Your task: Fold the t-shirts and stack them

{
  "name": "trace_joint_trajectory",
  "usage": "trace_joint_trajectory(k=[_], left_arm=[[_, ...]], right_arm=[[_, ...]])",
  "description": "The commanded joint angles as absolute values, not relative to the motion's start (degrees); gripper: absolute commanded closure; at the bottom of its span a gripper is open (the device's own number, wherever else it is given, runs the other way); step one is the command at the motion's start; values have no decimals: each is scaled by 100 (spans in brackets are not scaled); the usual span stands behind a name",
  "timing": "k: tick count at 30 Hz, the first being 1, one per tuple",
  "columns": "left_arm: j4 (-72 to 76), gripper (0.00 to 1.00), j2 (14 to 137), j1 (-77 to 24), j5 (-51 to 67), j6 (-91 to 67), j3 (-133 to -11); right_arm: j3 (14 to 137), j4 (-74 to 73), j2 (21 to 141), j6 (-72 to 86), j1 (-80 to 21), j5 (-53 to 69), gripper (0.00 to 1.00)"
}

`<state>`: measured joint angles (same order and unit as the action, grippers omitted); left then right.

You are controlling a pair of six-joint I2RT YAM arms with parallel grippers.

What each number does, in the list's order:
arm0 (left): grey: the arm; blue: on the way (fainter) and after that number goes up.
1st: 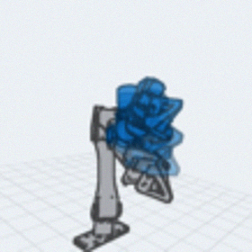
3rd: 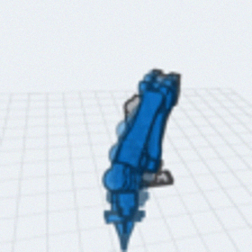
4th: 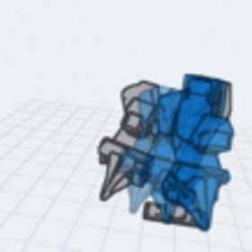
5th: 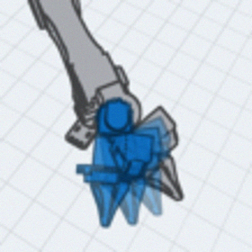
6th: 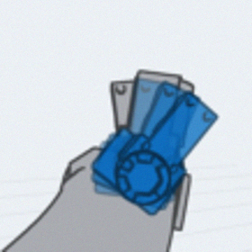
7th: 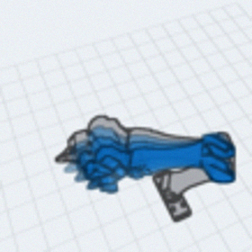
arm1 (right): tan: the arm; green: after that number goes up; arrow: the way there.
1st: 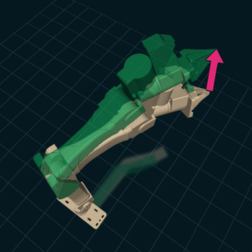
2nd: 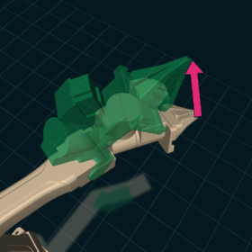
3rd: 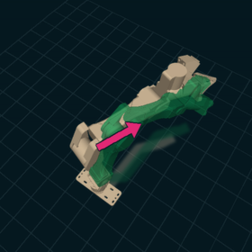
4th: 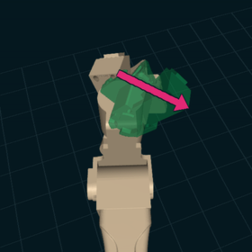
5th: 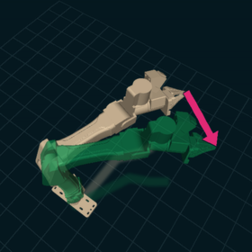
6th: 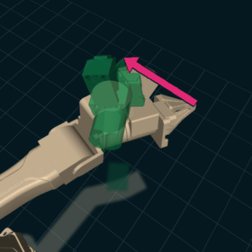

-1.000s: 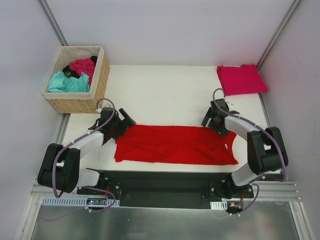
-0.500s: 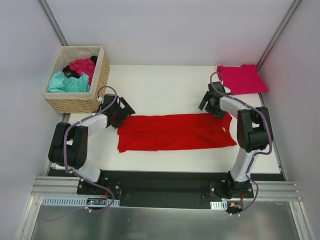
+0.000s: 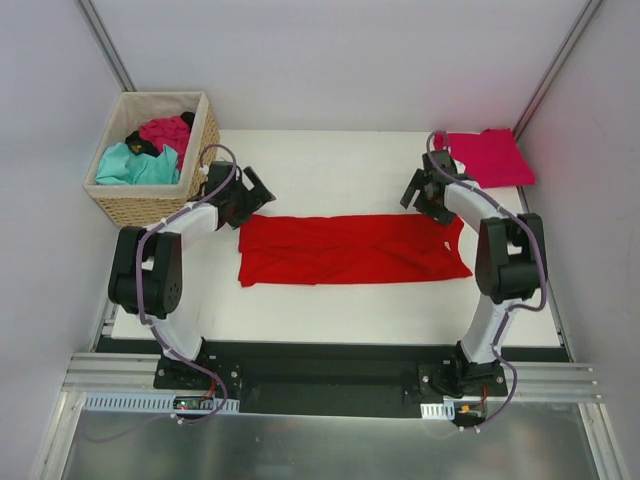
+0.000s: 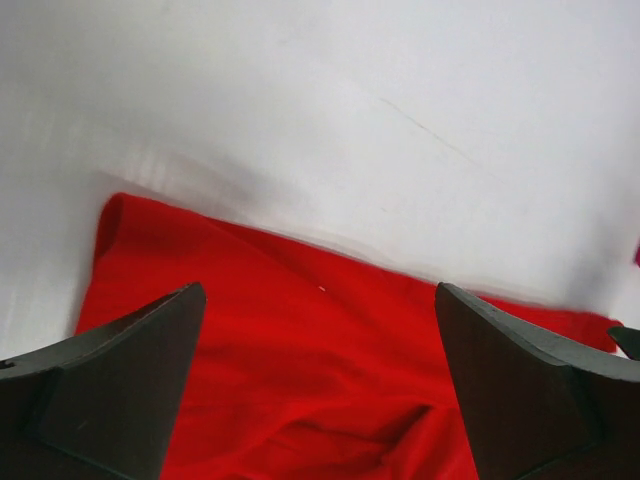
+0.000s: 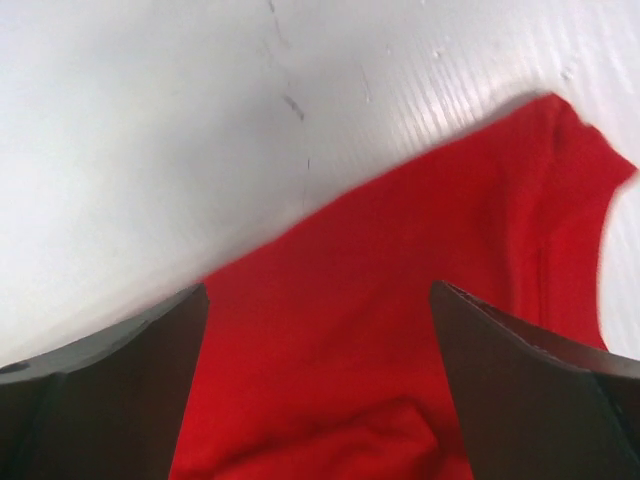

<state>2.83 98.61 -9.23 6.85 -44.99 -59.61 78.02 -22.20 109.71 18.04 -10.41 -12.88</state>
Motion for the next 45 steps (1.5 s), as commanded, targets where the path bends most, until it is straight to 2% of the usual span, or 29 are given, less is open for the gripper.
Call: trace_joint_trajectory(k=[1,6,8,13,20,23,24,26,27,30,35,36,38,39,41,45], left_arm=[[150,1,8633,-1361,1028,-4219,-5854],[-149,1,7842,-1591,1282,-4210,-5311],[-219,1,7691,-1591,1388,-4201,-5125],[-325,1,7295,-1591,1318,-4184,-4571],[-343,1,7260,-1591,1310,-4149,-4272],[-360,1,7373,-1591,1327,-4122,-4263],[-352,1,7391,-1591,1318,-4131,-4271],[-360,1,7453,-1591,1345,-4131,-4289],[-352,1,7479,-1591,1371,-4131,-4306],[-352,1,7550,-1591,1406,-4166,-4324],[-352,1,7506,-1617,1415,-4201,-4316],[-352,1,7488,-1617,1406,-4210,-4307],[-360,1,7436,-1626,1406,-4219,-4298],[-352,1,7418,-1635,1389,-4219,-4289],[-352,1,7374,-1635,1389,-4236,-4245],[-352,1,7313,-1661,1362,-4254,-4192]], right_arm=[[7480,-2566,9467,1574,-1396,-1108,4],[6692,-2813,8869,1529,-1819,-1318,1],[6452,-2742,8728,1521,-1855,-1327,5],[5741,-2541,8631,1538,-1872,-1362,8],[5555,-2312,8999,1459,-1837,-1547,9],[5572,-2241,9096,1503,-1846,-1398,23],[5581,-2259,9114,1494,-1854,-1380,37],[5572,-2285,9106,1512,-1846,-1380,54],[5564,-2294,9062,1512,-1863,-1397,68],[5590,-2408,8904,1494,-1933,-1494,82],[5669,-2707,8631,1433,-2214,-1714,78],[5669,-2751,8579,1424,-2354,-1801,64],[5687,-2882,8499,1406,-2522,-1880,49],[5669,-2900,8464,1415,-2731,-2003,37],[5634,-2962,8411,1432,-2917,-2126,22],[5642,-2927,8481,1494,-3111,-2434,18]])
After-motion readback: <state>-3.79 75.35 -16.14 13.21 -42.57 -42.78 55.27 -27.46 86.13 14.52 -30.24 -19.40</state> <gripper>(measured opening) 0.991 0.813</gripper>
